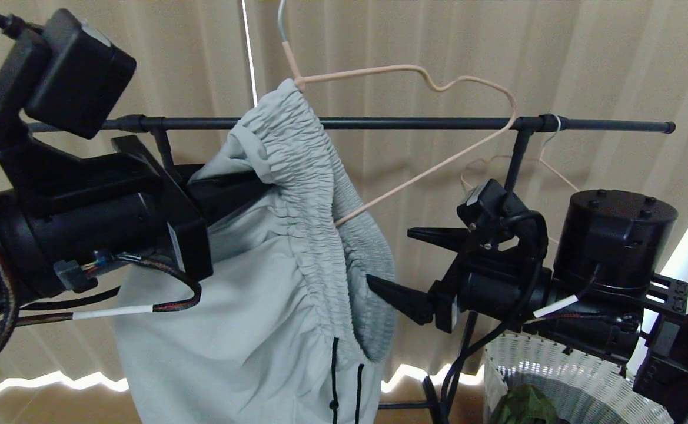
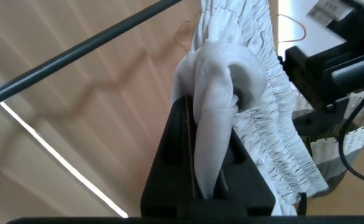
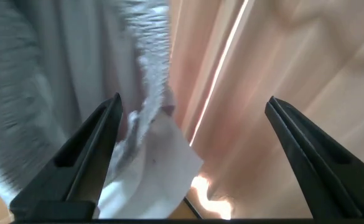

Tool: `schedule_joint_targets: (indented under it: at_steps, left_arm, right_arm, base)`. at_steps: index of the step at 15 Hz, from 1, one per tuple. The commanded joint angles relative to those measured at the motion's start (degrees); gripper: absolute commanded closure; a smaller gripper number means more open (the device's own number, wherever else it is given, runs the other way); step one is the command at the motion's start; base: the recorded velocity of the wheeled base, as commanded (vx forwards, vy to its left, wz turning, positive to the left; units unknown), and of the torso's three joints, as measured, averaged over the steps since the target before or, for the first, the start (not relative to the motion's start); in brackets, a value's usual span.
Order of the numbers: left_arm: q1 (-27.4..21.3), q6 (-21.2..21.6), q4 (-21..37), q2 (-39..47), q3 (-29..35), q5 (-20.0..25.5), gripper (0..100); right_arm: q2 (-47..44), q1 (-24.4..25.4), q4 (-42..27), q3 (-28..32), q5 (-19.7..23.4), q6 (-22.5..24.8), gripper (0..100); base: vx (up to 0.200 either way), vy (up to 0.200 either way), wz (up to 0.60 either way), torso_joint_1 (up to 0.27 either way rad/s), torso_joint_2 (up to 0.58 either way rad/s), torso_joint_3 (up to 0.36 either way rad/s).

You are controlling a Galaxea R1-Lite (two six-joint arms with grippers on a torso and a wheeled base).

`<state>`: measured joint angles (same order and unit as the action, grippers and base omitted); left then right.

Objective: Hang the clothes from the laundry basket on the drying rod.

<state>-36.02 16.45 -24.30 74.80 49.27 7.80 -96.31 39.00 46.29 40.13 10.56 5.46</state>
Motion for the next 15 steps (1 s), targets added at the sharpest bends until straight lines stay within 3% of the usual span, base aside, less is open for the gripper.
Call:
schedule_joint_targets:
  at_steps: [1,2,3,8,10,12,14,15]
  left_arm:
    - [0.0,0.0,0.0,-0.8,-0.1,0.0,100]
    - [0.0,0.0,0.0,-0.9,-0.1,0.0,100]
    - [0.0,0.0,0.0,-0.9,-0.1,0.0,100]
    - [0.3,0.0,0.0,-1.2,-0.8,0.0,100]
    - [1.2,0.2,0.0,-1.6,-1.1,-0.1,100]
    - [3.9,3.1,0.0,-1.6,-2.4,-0.2,100]
    - [9.0,11.8,0.0,-1.3,-5.6,-0.1,100]
    - [9.7,12.7,0.0,-1.4,-6.1,-0.1,100]
  right_arm:
    - [-0.5,0.0,0.0,-0.1,0.0,0.0,0]
    - [-0.3,0.0,0.1,-0.4,0.0,0.0,0]
    - [-0.3,0.0,0.1,-0.4,0.0,0.0,100]
    - [-0.1,-1.0,2.8,-0.6,0.0,-0.1,100]
    - [0.6,-4.8,3.8,-0.8,-0.1,0.0,100]
    - [0.9,-8.5,3.9,-0.6,-0.1,0.0,100]
    - [0.7,-12.5,6.4,-0.1,0.0,0.1,100]
    - [0.5,-13.0,6.9,-0.1,0.0,0.1,100]
  base:
    - [0.0,0.0,0.0,0.0,0.0,0.0]
    - [0.0,0.0,0.0,0.0,0.0,0.0]
    - [0.0,0.0,0.0,0.0,0.0,0.0]
    - [0.0,0.0,0.0,0.0,0.0,0.0]
    - [0.0,0.0,0.0,0.0,0.0,0.0]
    - [0.0,0.0,0.0,0.0,0.0,0.0]
    - [0.0,0.0,0.0,0.0,0.0,0.0]
    - [0.0,0.0,0.0,0.0,0.0,0.0]
